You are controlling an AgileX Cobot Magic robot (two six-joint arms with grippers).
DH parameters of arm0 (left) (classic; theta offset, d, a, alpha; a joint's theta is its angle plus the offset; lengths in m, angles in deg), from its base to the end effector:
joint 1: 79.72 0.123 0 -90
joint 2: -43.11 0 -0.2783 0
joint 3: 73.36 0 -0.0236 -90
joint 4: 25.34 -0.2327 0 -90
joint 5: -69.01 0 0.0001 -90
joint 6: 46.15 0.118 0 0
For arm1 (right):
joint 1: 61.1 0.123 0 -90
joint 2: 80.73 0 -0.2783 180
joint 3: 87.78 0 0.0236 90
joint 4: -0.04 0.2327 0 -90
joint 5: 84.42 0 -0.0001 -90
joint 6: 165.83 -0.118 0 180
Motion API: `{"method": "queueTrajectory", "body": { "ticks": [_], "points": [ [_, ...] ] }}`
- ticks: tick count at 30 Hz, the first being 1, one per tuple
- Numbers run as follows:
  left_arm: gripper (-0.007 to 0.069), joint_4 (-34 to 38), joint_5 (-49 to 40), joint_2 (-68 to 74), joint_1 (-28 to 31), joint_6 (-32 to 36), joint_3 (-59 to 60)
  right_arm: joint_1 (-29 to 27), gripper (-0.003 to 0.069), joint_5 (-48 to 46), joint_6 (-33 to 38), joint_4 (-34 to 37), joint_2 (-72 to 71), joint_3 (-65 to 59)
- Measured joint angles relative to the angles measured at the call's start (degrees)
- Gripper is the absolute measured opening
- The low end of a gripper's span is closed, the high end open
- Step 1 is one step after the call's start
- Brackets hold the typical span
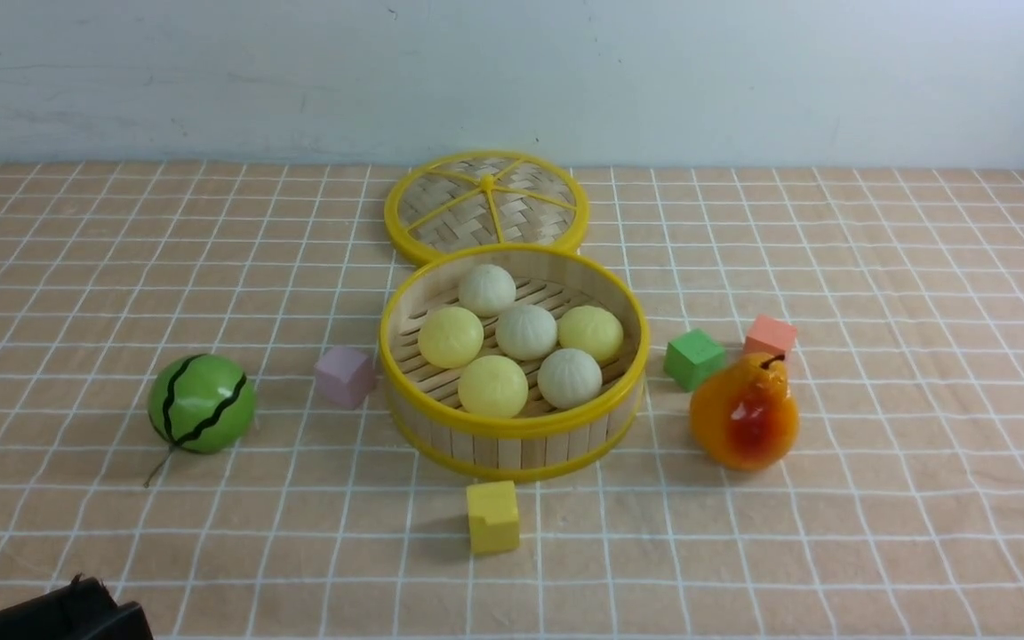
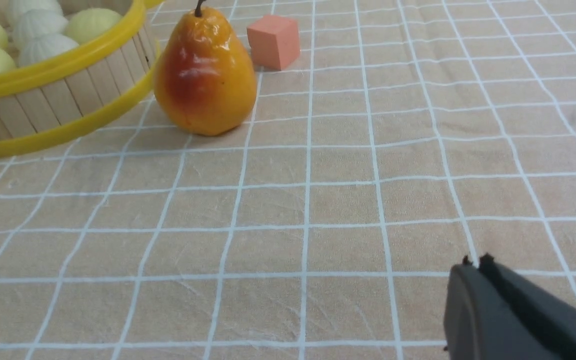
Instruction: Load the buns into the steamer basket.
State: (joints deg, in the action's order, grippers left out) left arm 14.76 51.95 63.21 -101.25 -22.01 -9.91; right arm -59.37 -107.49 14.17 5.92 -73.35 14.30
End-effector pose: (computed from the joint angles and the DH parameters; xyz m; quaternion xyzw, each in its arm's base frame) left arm 0.0683 -0.0510 0.2545 0.1073 0.7391 -0.2730 0.6064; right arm 0.0658 0.0067 0.1643 0.0143 0.8102 0.0527 0.5837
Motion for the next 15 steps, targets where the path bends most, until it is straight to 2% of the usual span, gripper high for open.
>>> {"method": "queueTrajectory", "body": {
  "ticks": [15],
  "points": [
    [0.0234, -0.5, 1.6, 0.0, 0.0, 0.3, 0.2, 0.0, -0.0001, 0.1, 0.0, 0.0, 0.0, 0.0]
  ]
}}
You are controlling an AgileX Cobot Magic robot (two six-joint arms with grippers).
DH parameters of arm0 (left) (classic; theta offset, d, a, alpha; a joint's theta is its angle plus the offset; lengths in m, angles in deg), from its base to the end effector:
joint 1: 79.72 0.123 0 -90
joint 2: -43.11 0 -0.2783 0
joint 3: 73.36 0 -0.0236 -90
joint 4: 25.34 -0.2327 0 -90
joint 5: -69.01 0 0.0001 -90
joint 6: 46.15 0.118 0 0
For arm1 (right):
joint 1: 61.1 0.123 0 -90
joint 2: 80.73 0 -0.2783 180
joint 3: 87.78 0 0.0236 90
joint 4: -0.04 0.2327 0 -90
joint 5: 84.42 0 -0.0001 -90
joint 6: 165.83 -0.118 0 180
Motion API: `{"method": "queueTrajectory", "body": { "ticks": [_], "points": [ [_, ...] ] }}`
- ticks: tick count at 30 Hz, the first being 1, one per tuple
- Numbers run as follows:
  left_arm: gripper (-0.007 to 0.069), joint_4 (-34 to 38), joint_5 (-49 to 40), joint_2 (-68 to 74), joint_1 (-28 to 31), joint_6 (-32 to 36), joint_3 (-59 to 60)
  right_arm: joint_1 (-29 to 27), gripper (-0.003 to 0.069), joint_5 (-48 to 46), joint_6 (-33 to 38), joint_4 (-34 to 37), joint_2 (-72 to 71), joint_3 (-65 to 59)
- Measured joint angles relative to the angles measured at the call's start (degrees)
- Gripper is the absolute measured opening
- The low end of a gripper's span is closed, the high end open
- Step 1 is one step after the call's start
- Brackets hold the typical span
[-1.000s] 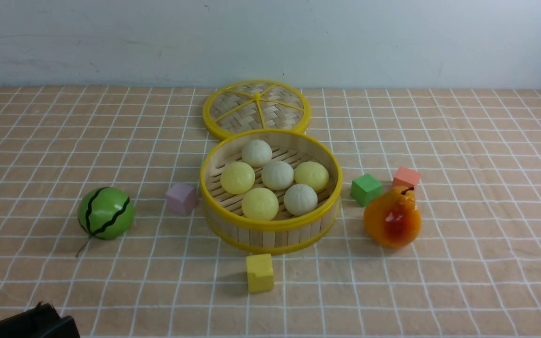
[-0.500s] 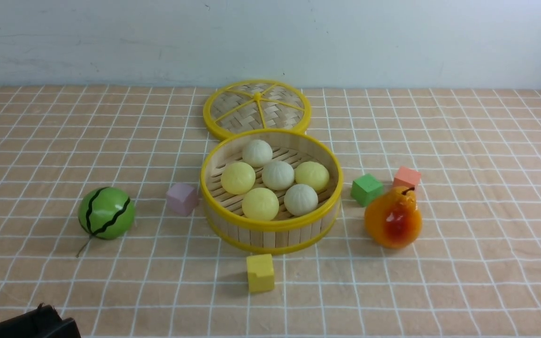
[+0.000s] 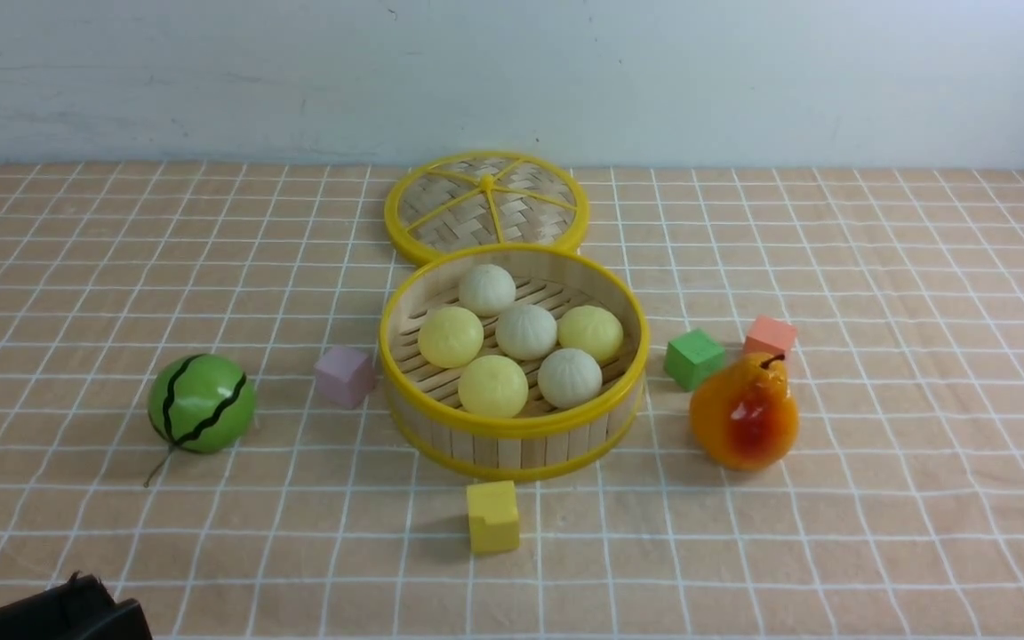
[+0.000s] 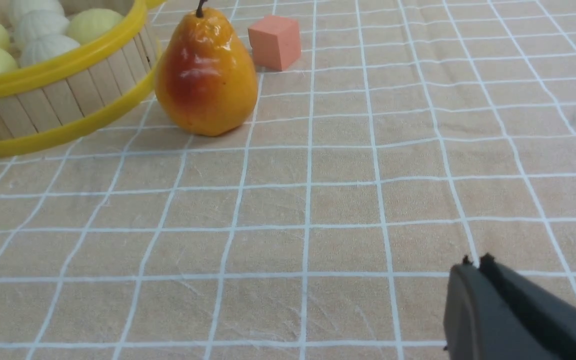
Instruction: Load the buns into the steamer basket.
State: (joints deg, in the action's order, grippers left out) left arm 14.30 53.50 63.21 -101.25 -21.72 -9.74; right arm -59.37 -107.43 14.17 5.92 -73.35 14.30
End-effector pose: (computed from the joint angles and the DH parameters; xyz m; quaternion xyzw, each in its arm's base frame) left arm 0.0698 -0.0493 0.2558 0.1047 0.7339 -0.2652 0.6164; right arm 0.0658 0.0067 0.1644 0.0143 0.8098 0.0527 0.5841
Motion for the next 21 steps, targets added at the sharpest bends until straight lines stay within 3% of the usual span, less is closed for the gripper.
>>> {"method": "queueTrajectory", "body": {
  "ticks": [4, 7, 8, 11, 15, 21],
  "points": [
    [0.0202, -2.8, 8.3, -0.1, 0.2, -0.6, 1.6, 0.0, 0.0, 0.1, 0.0, 0.0, 0.0, 0.0],
    [0.0131, -8.3, 12.7, -0.1, 2.8, -4.5, 3.0, 0.0, 0.0, 0.1, 0.0, 0.0, 0.0, 0.0],
    [0.0084, -13.1, 13.0, -0.4, 4.9, -7.8, 3.6, 0.0, 0.0, 0.1, 0.0, 0.0, 0.0, 0.0],
    [-0.0013, -24.7, 11.3, -2.4, 10.8, -19.2, 5.2, 0.0, 0.0003, 0.1, 0.0, 0.0, 0.0, 0.0],
    [-0.0013, -36.3, 6.3, -8.9, 17.6, -35.5, 10.0, 0.0, 0.0006, 0.1, 0.0, 0.0, 0.0, 0.0],
    [-0.0013, -38.2, -4.3, -12.7, 18.5, -42.9, 15.0, 0.0, 0.0012, 0.2, 0.0, -0.1, -0.1, 0.0]
  ]
}}
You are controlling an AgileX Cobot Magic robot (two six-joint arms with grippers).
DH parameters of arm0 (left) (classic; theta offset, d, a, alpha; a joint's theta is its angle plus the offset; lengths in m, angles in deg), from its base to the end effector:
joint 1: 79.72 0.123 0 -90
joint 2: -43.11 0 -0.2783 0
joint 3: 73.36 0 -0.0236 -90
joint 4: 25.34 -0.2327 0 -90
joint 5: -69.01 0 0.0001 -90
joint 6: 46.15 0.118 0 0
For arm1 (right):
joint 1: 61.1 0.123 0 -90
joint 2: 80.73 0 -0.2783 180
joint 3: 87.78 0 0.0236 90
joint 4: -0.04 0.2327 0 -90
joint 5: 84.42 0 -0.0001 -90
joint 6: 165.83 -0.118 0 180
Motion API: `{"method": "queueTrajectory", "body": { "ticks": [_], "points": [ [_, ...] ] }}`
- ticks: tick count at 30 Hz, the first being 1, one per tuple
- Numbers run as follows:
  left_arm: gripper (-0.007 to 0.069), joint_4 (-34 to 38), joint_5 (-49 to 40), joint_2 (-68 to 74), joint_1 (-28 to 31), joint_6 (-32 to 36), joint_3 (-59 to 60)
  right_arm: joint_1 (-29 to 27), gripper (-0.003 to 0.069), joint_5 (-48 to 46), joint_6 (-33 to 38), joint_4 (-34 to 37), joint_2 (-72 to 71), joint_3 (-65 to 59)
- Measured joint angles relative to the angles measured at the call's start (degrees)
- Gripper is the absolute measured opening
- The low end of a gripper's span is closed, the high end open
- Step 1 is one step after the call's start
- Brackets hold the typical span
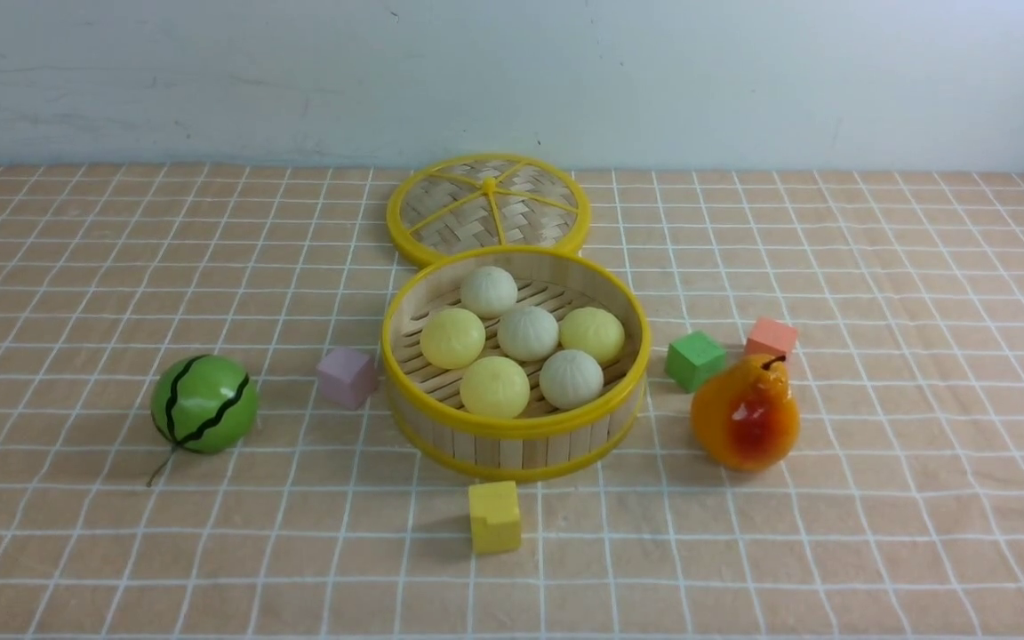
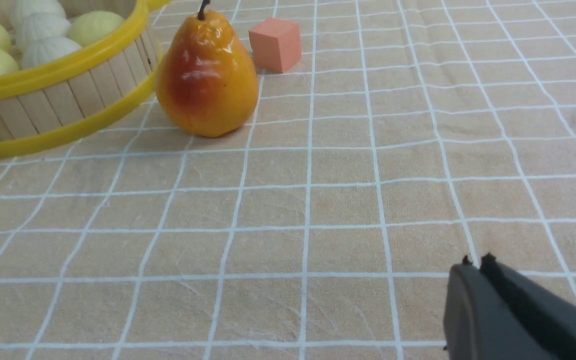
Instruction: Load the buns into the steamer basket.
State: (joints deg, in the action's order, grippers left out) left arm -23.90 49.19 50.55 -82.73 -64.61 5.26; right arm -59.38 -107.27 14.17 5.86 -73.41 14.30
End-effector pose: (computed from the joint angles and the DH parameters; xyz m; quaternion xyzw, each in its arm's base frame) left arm 0.0679 -0.0046 0.1662 -0.1141 0.7898 -0.1226 0.5901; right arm 0.0659 0.0066 0.1648 0.0142 0.8087 0.0522 0.5857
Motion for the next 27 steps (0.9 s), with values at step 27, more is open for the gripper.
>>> {"method": "queueTrajectory", "body": {
  "ticks": [27],
  "points": [
    [-0.0013, 2.0, -1.3, 0.0, 0.0, -0.9, 0.2, 0.0, 0.0022, 0.1, 0.0, 0.0, 0.0, 0.0]
  ]
}}
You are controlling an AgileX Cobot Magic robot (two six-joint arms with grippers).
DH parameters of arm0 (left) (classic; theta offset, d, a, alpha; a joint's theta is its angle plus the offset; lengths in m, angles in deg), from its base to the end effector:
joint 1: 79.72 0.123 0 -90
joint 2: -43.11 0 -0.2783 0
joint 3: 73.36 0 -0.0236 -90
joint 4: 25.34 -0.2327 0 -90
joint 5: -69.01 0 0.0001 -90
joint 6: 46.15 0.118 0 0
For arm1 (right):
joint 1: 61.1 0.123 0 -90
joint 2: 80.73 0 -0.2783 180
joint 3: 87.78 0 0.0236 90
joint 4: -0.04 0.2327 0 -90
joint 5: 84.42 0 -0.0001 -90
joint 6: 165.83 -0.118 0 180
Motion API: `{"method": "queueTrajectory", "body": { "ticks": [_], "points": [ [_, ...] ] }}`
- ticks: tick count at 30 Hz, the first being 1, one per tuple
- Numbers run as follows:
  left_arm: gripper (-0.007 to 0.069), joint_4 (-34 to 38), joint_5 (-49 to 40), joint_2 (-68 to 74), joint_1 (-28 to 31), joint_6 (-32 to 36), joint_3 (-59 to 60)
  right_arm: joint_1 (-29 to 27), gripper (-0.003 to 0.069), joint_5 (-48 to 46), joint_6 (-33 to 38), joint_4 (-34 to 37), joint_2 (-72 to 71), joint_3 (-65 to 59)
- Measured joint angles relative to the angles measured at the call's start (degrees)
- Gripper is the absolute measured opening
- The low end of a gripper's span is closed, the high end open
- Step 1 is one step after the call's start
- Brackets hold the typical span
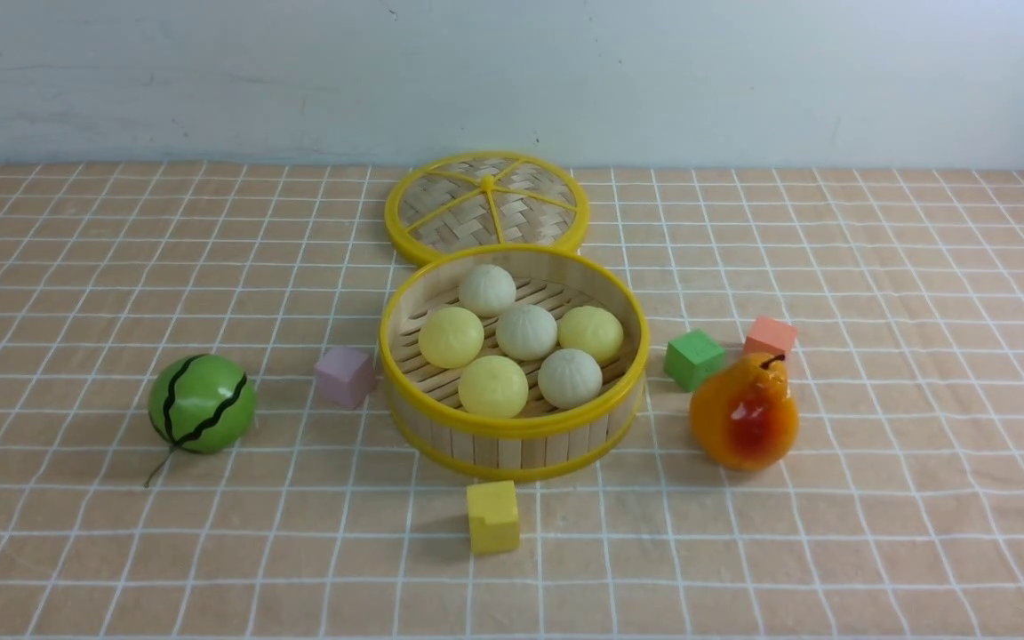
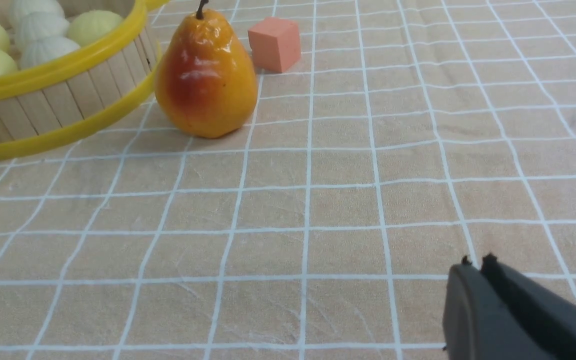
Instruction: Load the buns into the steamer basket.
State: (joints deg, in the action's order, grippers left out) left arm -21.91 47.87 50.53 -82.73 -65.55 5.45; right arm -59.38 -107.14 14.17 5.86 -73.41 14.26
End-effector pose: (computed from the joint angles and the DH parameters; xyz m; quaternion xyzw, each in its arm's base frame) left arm 0.0670 -0.0061 0.1625 -0.1307 0.7949 -0.1398 0.5758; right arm 0.0659 0.0066 0.1648 0.0142 0.8083 0.0522 0.5863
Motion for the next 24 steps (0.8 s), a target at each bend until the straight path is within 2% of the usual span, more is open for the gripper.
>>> {"method": "queueTrajectory", "body": {
  "ticks": [24],
  "points": [
    [-0.0005, 0.1, 0.0, 0.0, 0.0, 0.0, 0.0, 0.0, 0.0052, 0.1, 0.0, 0.1, 0.0, -0.1]
  ]
}}
